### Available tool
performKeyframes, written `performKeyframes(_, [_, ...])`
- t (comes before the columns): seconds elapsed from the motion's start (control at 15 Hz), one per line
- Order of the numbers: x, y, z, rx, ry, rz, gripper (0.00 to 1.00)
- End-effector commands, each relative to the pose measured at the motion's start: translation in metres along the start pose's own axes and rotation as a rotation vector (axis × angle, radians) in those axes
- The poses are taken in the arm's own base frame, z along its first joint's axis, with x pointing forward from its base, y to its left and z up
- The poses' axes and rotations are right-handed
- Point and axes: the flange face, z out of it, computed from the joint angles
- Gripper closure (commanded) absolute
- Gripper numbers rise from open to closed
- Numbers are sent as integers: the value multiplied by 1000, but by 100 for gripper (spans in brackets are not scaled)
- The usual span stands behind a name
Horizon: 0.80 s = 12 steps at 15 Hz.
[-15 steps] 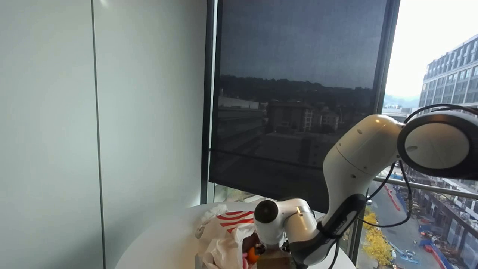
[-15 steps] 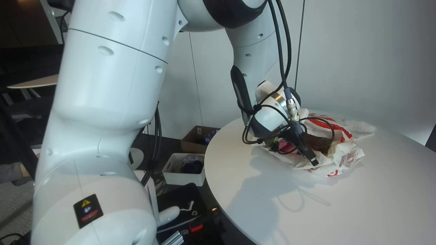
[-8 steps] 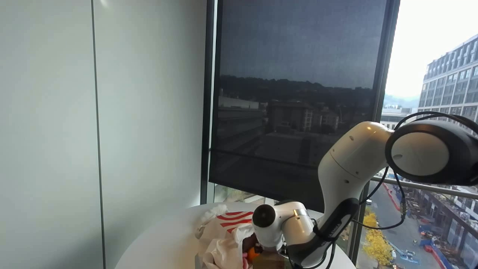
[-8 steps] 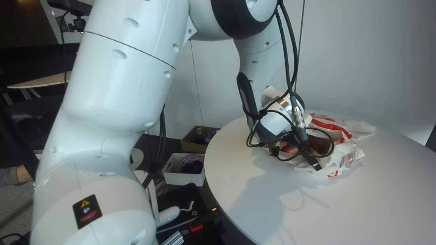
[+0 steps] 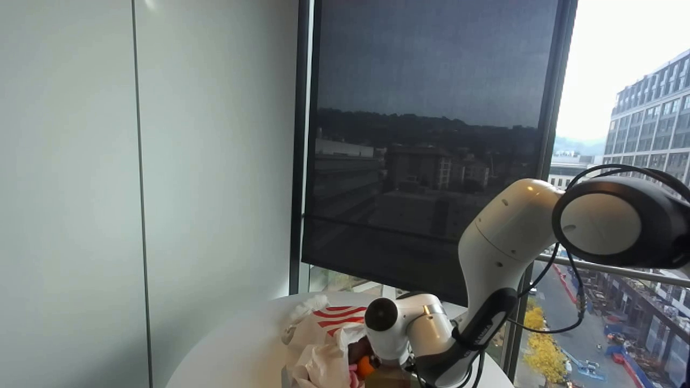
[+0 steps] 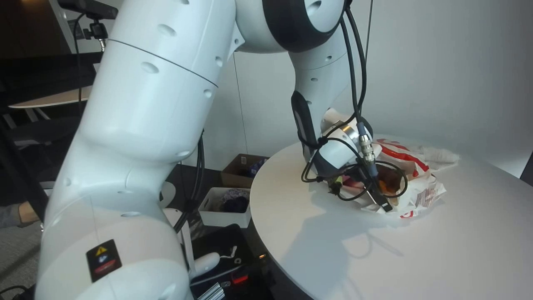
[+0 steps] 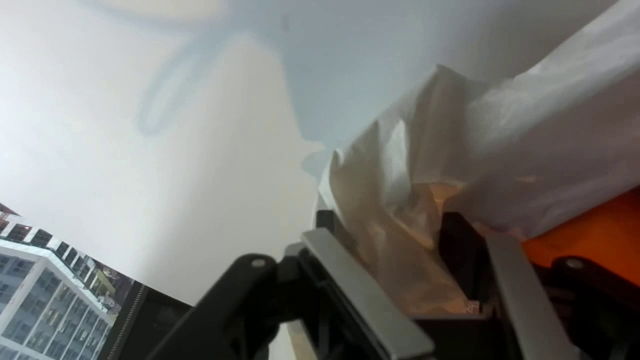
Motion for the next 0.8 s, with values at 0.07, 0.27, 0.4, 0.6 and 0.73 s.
performKeyframes(0.07, [4,0,6,5,-15,9,80])
performKeyframes(0.27, [5,9,13,-72,-24,-27,93])
performKeyframes(0.4, [4,14,14,-146,-43,-67,99])
performKeyframes(0.6, [-2,20,6,-314,-60,-152,92])
performKeyframes(0.73, [-6,21,-5,-411,-76,-222,91])
